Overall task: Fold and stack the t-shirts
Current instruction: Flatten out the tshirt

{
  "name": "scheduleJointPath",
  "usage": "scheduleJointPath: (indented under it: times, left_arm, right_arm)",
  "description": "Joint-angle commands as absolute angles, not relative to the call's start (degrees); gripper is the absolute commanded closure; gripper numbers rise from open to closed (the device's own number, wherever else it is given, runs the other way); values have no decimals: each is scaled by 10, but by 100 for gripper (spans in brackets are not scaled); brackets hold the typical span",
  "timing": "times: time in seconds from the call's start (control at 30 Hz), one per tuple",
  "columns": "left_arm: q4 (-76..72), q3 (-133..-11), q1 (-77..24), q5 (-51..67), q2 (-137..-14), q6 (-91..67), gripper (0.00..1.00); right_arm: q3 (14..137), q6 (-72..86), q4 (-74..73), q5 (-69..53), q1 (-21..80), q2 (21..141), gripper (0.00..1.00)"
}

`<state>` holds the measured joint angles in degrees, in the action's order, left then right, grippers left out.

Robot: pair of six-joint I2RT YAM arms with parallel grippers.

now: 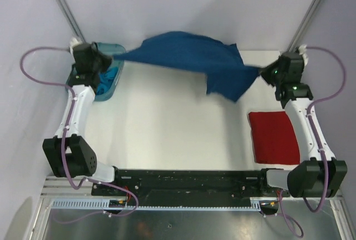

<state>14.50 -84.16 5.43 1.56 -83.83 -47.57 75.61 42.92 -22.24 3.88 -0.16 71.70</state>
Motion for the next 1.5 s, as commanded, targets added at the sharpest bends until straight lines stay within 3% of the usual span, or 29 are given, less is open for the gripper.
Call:
scheduleJointPath:
  times: [0.0,0.17,0.43,0.53,0.7,0.8,1.17,1.47]
  left_arm:
    - [159,-680,72,-79,-812,-436,100]
    - [166,-565,72,-121,-846,-438,100]
    - [166,-541,73,-131,-907,-414,100]
    - [169,-539,72,-129,-906,-408,100]
    - [176,-537,72,-114,-896,-410,100]
    - [177,-534,72,-107,-893,-410,100]
    - [178,-517,72,-96,-884,-417,100]
    - [178,-508,72,-94,-869,-419,100]
  right_arm:
    - [659,417,-285,17,-10,730,100]
    - [614,387,-305,12,-10,818,100]
    - [611,362,-284,15,-7,946,100]
    - [611,360,-292,23,-3,954,89]
    - [610,362,-326,48,30,899,56]
    - [609,366,-359,69,51,855,49]
    - [453,435,-384,75,162,706,50]
    - [372,504,-339,73,236,696,52]
